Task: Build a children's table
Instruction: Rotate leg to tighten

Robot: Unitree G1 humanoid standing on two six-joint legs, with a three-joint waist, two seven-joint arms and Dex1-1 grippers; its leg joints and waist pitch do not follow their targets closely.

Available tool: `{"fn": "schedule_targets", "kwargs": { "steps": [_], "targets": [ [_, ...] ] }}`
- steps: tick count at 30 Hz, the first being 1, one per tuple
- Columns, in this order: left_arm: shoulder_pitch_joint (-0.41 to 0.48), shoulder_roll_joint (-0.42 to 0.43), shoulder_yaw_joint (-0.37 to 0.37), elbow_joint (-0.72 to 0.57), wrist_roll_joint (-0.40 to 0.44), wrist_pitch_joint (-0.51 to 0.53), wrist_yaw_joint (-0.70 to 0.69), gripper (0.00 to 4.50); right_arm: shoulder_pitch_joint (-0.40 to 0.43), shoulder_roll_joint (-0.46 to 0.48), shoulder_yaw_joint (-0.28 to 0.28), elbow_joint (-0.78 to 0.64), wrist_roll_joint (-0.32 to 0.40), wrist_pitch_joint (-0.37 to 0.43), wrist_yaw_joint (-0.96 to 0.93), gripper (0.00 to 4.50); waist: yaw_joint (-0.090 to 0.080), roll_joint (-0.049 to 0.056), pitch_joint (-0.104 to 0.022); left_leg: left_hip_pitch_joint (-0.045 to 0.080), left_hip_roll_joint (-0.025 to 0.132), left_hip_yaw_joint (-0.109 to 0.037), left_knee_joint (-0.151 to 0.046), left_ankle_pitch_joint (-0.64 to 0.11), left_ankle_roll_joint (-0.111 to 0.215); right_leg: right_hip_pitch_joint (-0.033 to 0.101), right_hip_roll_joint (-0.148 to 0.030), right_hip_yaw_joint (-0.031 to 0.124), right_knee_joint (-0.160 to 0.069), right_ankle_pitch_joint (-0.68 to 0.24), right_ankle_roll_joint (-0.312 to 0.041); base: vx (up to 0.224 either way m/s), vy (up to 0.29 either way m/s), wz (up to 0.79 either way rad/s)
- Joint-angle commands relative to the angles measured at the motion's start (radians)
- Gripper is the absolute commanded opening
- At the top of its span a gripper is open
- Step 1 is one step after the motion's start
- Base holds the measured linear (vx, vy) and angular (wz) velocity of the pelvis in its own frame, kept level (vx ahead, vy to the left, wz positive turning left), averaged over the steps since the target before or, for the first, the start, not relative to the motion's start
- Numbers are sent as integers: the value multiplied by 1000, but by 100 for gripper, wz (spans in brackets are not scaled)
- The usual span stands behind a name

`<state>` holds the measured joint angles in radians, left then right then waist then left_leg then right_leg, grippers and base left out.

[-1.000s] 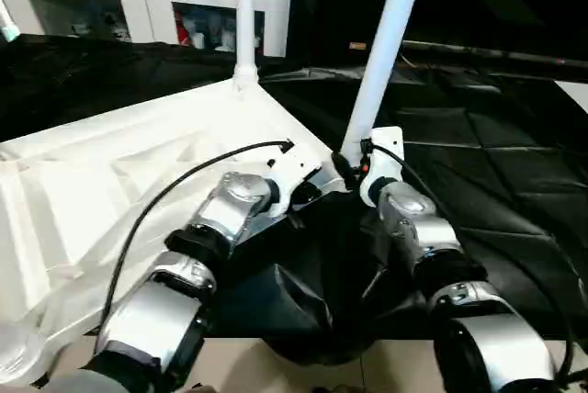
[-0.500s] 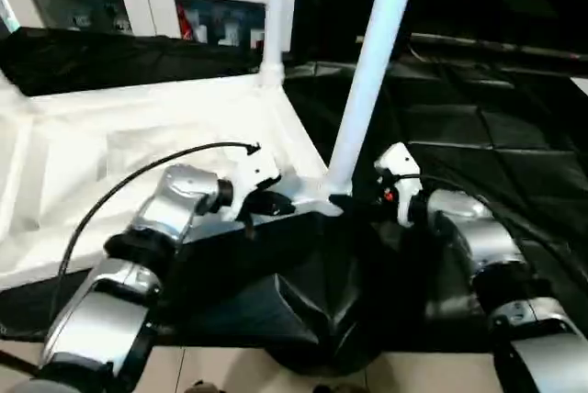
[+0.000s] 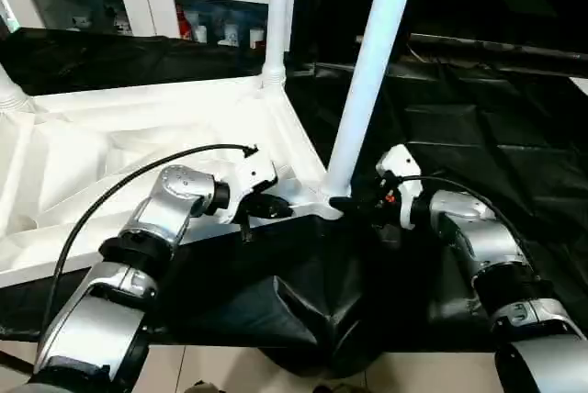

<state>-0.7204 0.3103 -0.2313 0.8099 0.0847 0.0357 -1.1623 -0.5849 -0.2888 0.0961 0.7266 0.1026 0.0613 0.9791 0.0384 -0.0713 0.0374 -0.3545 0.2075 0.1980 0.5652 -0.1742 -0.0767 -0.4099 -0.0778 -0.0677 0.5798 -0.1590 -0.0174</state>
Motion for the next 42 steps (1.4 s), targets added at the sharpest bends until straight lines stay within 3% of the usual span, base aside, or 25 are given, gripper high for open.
{"fn": "schedule_targets", "kwargs": {
  "steps": [1, 2, 5, 11, 14, 20, 27, 34, 42],
  "targets": [
    [15, -36, -25, -16, -28, -16, -50, 0, 3, 21, 17, -3, 5, 0, 13, 297, 3, -1, -54, 6, 30, -10, -56, -212, 59, 50, -63, 43, -56, -242, -215, 0, 0, 0],
    [14, -35, -25, -15, -27, -16, -50, 0, 0, 23, 12, 0, 13, 8, 21, 321, 3, -2, -54, 6, 30, -9, -55, -214, 59, 49, -62, 43, -56, -246, -212, 0, 0, 0],
    [13, -34, -23, -14, -26, -16, -47, 0, -2, 24, 10, 3, 13, 9, 21, 340, 3, -2, -55, 6, 30, -9, -55, -200, 62, 50, -63, 44, -53, -224, -217, 0, 0, 0],
    [8, -35, -22, -10, -23, -18, -41, 0, -1, 31, 26, 5, -8, -18, 9, 340, 8, 0, -55, 8, 30, -8, -54, -203, 61, 50, -62, 43, -53, -218, -221, 0, 0, 0],
    [8, -35, -22, -11, -23, -18, -40, 0, -7, 39, 15, 12, 8, 5, 15, 379, 10, 1, -55, 8, 31, -9, -55, -206, 58, 50, -62, 44, -53, -225, -219, 0, 0, 0],
    [4, -34, -20, -6, -21, -19, -39, 0, -16, 38, 35, 35, -38, -38, -22, 379, 12, 1, -57, 8, 30, -8, -54, -183, 58, 51, -62, 44, -47, -181, -228, 0, 0, 0],
    [4, -32, -19, -5, -20, -18, -39, 0, -17, 40, 35, 42, -38, -32, -19, 379, 15, 1, -57, 8, 30, -8, -53, -183, 61, 52, -62, 44, -47, -184, -226, 0, 0, 0],
    [5, -27, -16, -6, -22, -16, -39, 0, -20, 48, 25, 52, -25, -29, -10, 308, 18, -1, -57, 8, 30, -7, -52, -176, 64, 52, -62, 44, -46, -183, -226, 0, 0, 0],
    [7, -21, -17, -9, -21, -14, -43, 0, -15, 56, 25, 50, -21, -32, -2, 272, 20, 0, -57, 8, 30, -8, -52, -189, 58, 52, -62, 44, -47, -201, -222, 0, 0, 0]
  ]
}}
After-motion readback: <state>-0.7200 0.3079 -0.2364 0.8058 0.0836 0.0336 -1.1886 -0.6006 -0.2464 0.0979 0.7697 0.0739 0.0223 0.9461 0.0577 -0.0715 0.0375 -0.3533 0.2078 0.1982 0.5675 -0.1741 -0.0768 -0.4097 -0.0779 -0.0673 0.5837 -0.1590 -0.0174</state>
